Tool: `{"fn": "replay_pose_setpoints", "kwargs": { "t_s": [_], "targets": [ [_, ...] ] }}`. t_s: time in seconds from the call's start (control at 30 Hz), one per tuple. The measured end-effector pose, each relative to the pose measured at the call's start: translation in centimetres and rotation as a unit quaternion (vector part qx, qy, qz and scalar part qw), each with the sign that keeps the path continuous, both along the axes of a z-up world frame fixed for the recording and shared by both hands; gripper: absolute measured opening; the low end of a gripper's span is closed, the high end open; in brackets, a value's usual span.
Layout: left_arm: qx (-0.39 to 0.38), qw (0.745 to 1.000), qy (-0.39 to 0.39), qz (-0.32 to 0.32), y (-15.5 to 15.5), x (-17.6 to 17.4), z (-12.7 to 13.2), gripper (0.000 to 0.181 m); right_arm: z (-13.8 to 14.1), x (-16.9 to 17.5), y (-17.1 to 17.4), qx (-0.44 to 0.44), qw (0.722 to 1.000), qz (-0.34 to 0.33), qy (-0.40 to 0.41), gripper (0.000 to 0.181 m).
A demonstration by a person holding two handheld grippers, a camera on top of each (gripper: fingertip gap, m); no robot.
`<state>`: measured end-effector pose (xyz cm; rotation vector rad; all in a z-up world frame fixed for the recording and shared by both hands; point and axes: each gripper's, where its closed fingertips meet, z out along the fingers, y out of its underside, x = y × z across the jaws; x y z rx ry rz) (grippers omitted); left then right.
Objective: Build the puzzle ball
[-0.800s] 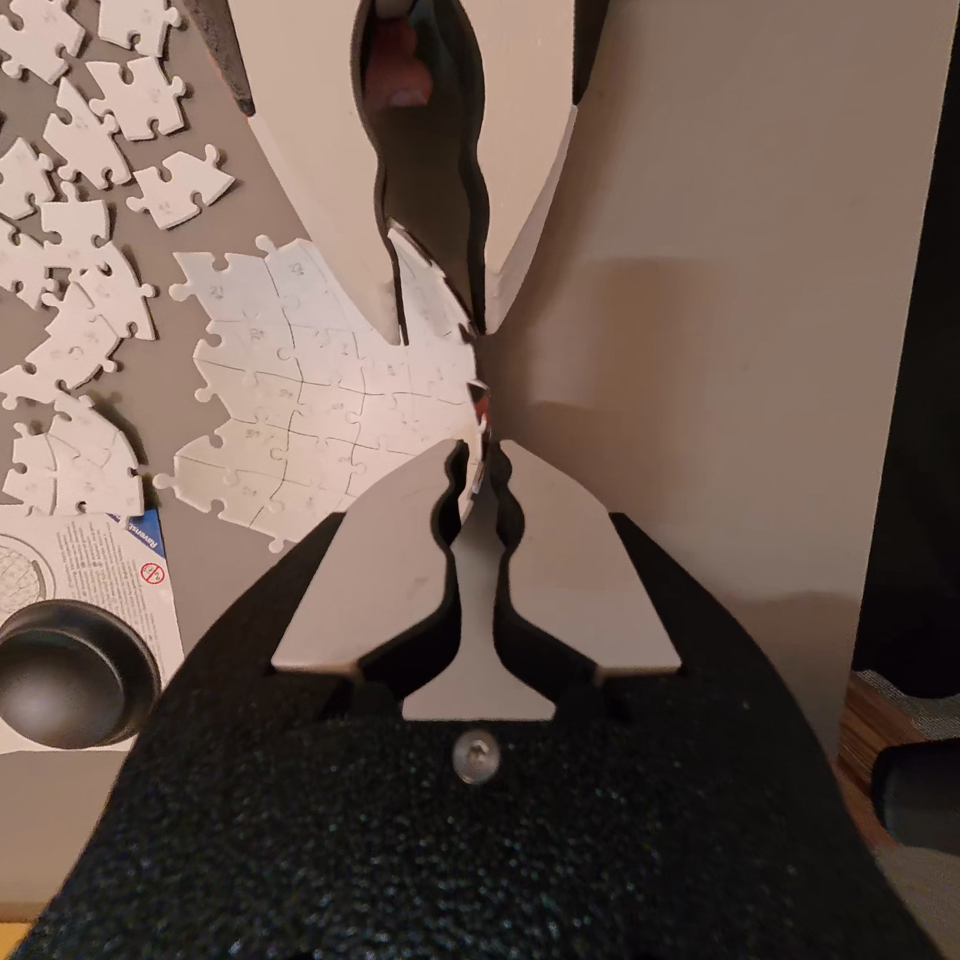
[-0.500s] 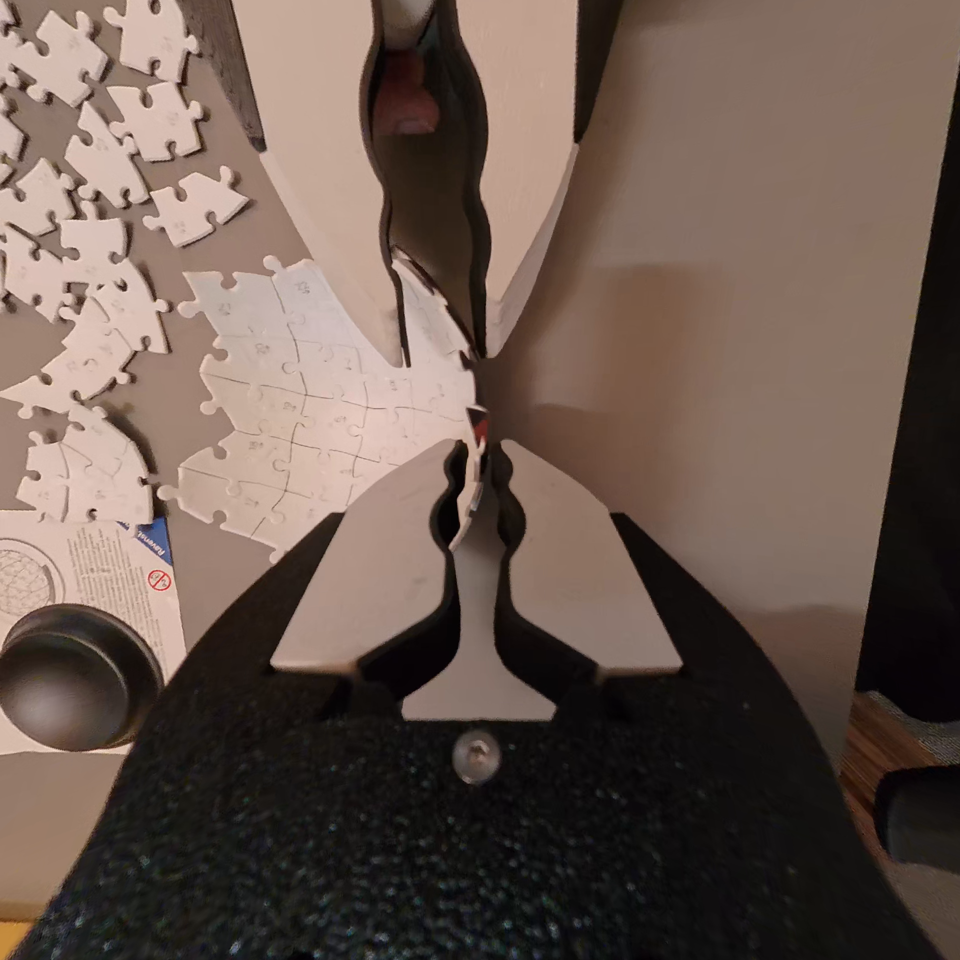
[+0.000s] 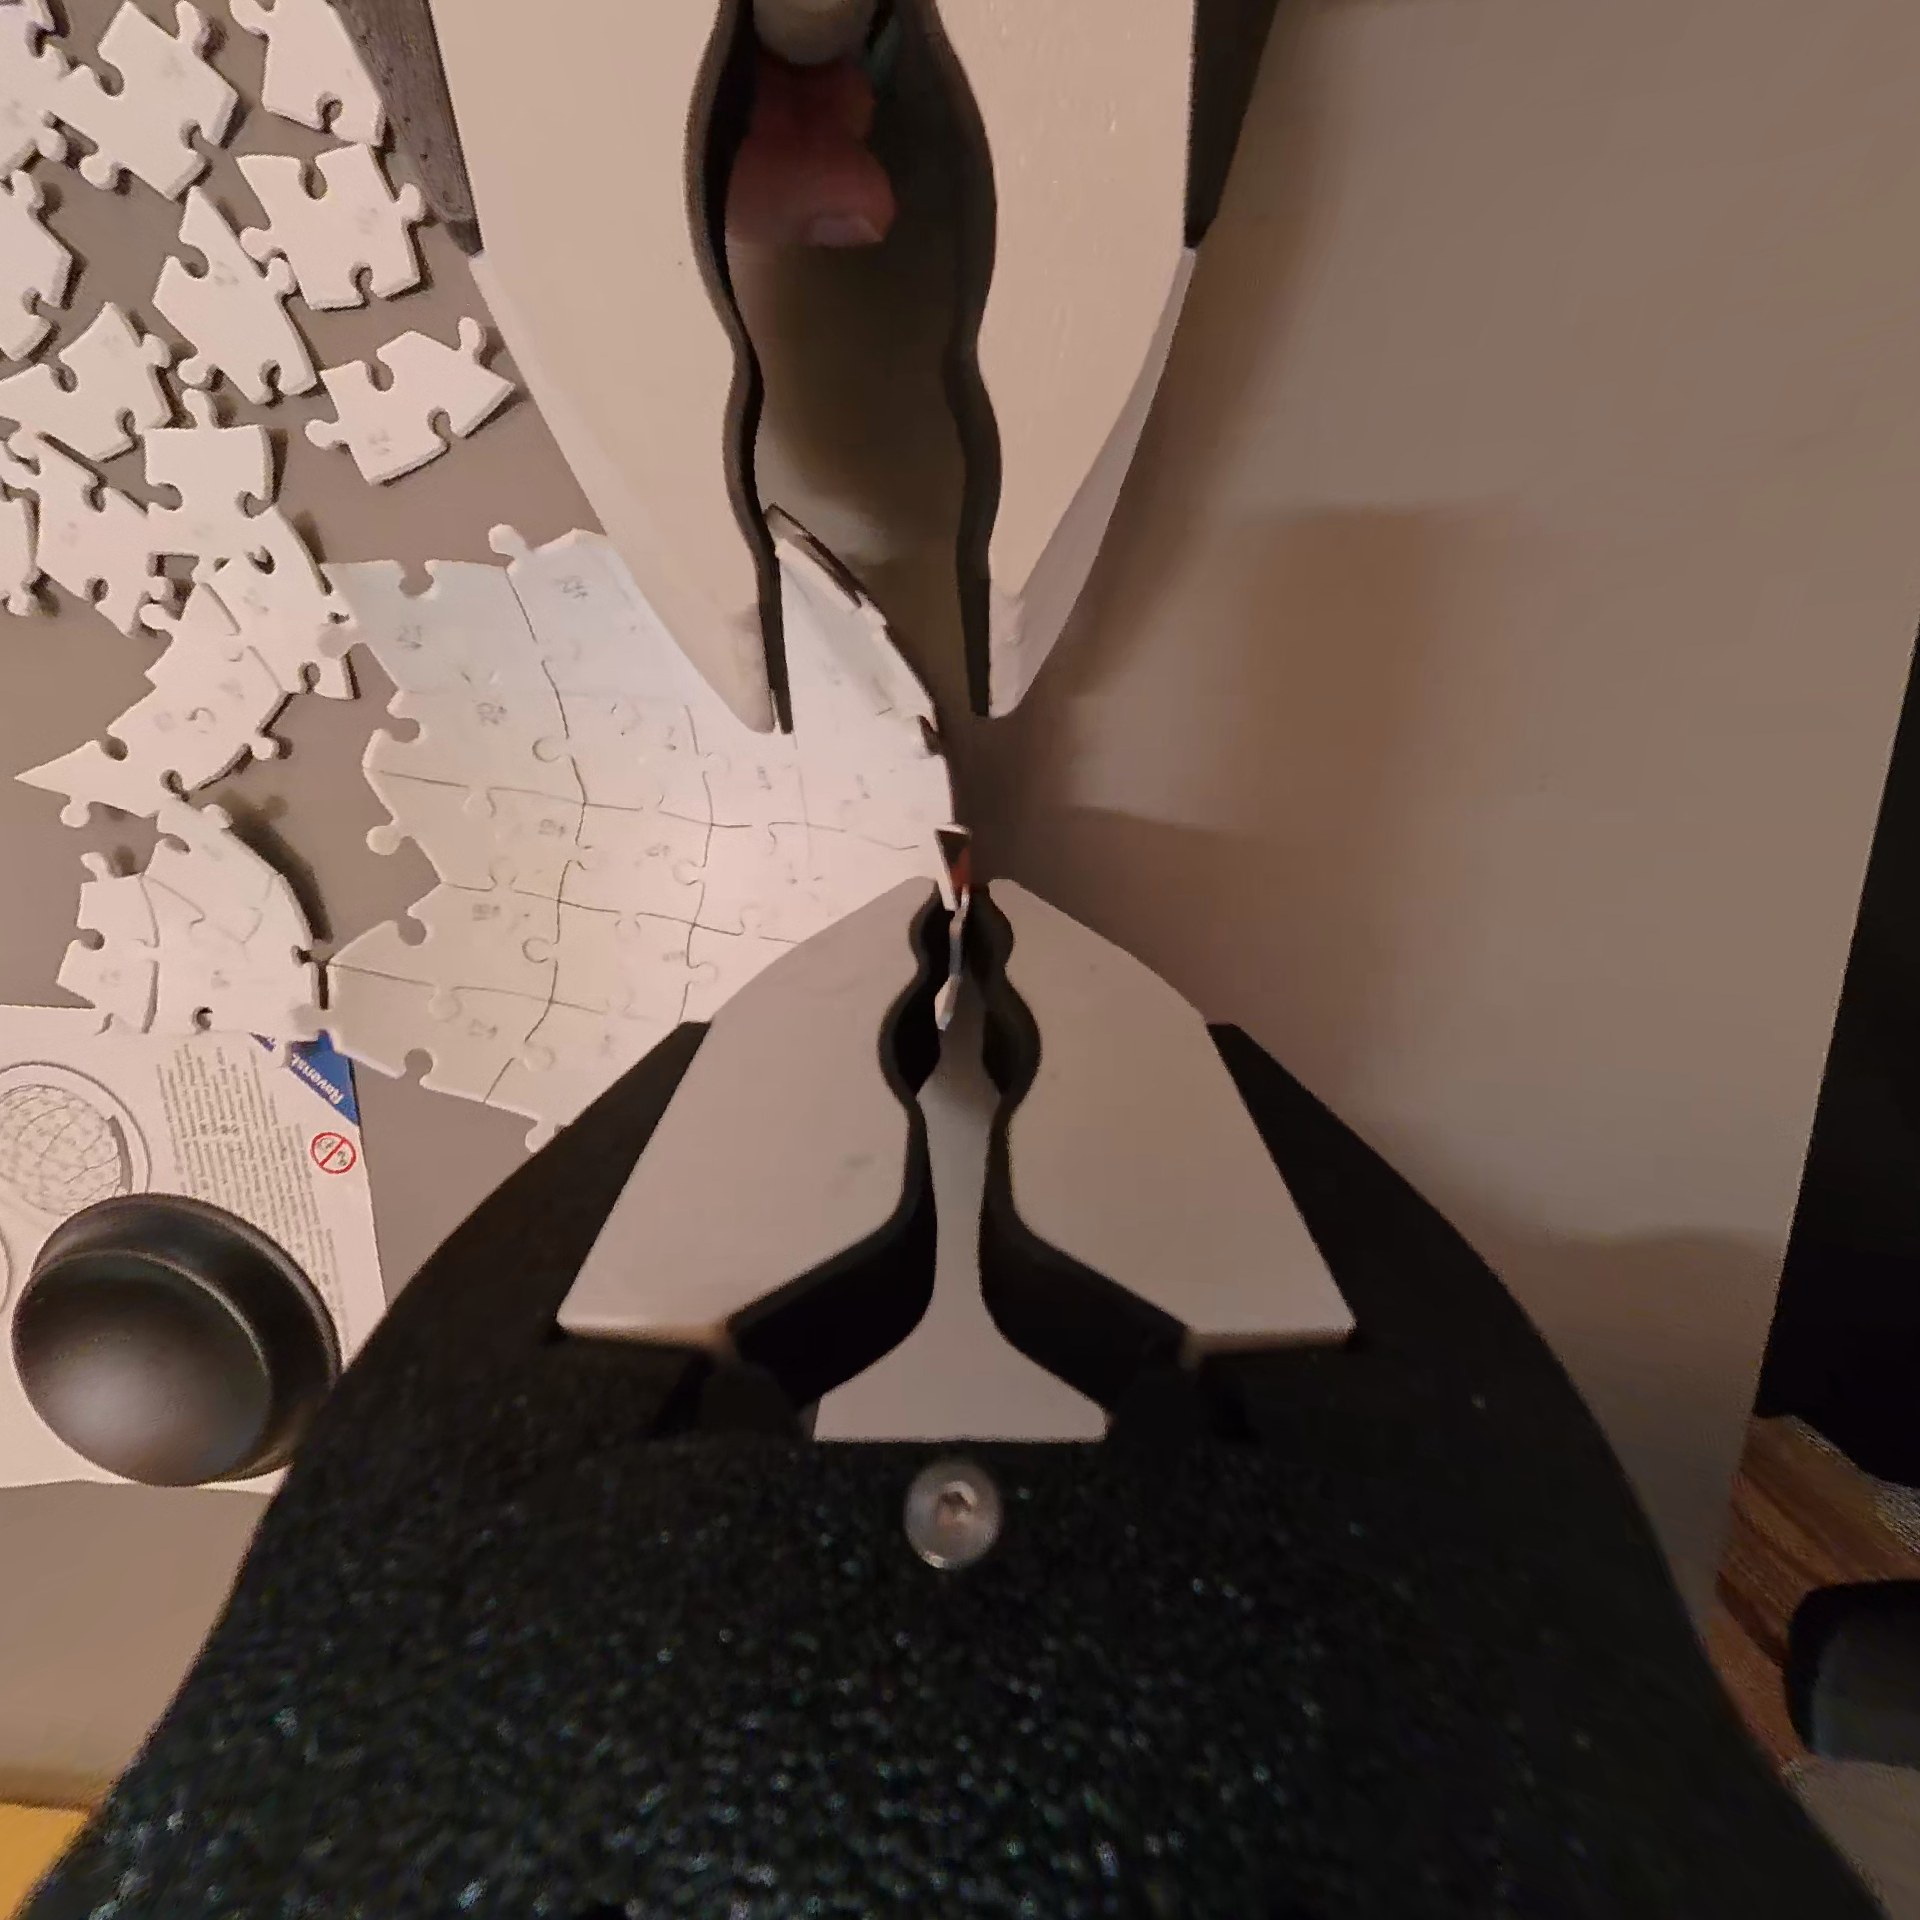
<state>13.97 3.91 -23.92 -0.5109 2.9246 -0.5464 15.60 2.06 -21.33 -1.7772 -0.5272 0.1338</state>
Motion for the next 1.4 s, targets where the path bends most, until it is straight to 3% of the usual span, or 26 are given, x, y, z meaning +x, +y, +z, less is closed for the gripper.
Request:
{"fn": "replay_pose_setpoints", "kwargs": {
  "t_s": [0.03, 0.23, 0.47, 0.73, 0.93, 1.17, 1.4],
  "targets": [
    [-0.004, 1.000, 0.003, 0.000, 0.1, 0.0, 0.1, 0.003, 0.1, 0.1, 0.0, 0.003, 1.000, -0.002, 0.002, 0.030],
    [-0.102, 0.992, 0.052, 0.054, -0.2, 0.3, 1.5, 0.003, 1.3, 1.4, 0.0, 0.040, 0.998, -0.035, 0.024, 0.045],
    [-0.190, 0.972, 0.089, 0.104, 0.1, 1.0, 2.3, 0.003, 1.8, 2.6, 0.0, 0.060, 0.995, -0.067, 0.028, 0.049],
    [-0.211, 0.964, 0.087, 0.138, 0.5, 1.6, 2.8, 0.004, 1.8, 4.6, 0.5, 0.062, 0.988, -0.135, 0.029, 0.060],
    [-0.235, 0.954, 0.093, 0.163, 0.5, 2.0, 3.0, 0.003, 0.5, 4.0, 1.3, 0.025, 0.989, -0.143, -0.012, 0.066],
    [-0.213, 0.963, 0.081, 0.141, 0.3, 1.4, 2.2, 0.003, -1.0, 4.4, 2.0, -0.010, 0.981, -0.178, -0.071, 0.066],
    [-0.209, 0.967, 0.051, 0.139, 0.4, 1.8, 2.2, 0.002, -0.8, 4.9, 2.1, -0.007, 0.978, -0.197, -0.071, 0.065]
  ]
}}
